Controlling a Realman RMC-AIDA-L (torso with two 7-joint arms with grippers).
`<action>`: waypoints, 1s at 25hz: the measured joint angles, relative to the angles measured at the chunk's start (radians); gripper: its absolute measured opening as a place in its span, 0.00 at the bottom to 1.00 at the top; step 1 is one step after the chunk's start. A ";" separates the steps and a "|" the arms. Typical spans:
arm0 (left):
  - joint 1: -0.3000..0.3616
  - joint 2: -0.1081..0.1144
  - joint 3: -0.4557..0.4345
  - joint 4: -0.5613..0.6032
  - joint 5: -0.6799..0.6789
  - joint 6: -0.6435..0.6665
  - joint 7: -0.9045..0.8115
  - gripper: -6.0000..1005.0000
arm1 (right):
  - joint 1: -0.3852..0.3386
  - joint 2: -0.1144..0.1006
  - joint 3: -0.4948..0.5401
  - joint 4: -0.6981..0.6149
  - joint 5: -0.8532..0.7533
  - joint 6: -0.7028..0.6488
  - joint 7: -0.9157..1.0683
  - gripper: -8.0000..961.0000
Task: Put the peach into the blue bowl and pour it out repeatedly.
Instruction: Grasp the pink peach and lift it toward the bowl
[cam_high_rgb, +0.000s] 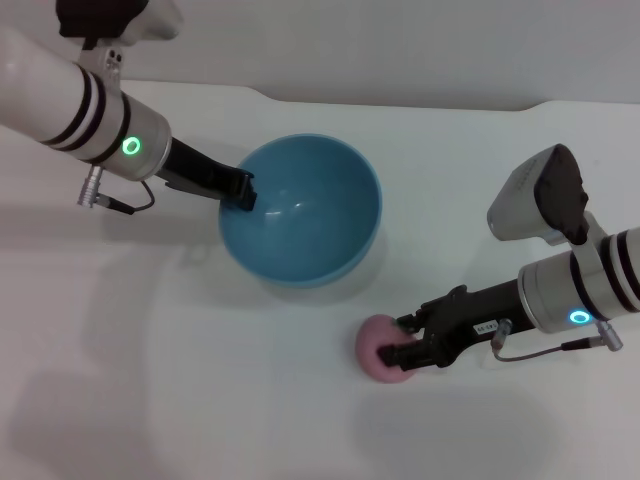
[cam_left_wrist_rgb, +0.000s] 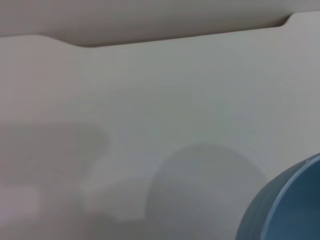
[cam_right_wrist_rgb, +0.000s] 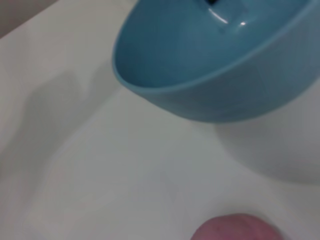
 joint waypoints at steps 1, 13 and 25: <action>-0.003 -0.002 0.003 0.001 0.000 0.000 0.001 0.01 | -0.004 -0.001 -0.003 -0.006 0.007 0.000 -0.002 0.69; -0.028 -0.019 0.054 -0.007 0.000 -0.001 0.028 0.01 | -0.225 -0.056 0.280 -0.157 0.025 -0.135 -0.005 0.22; -0.052 -0.025 0.169 -0.010 -0.006 -0.037 -0.011 0.01 | -0.331 -0.058 0.658 -0.316 -0.012 -0.409 -0.071 0.02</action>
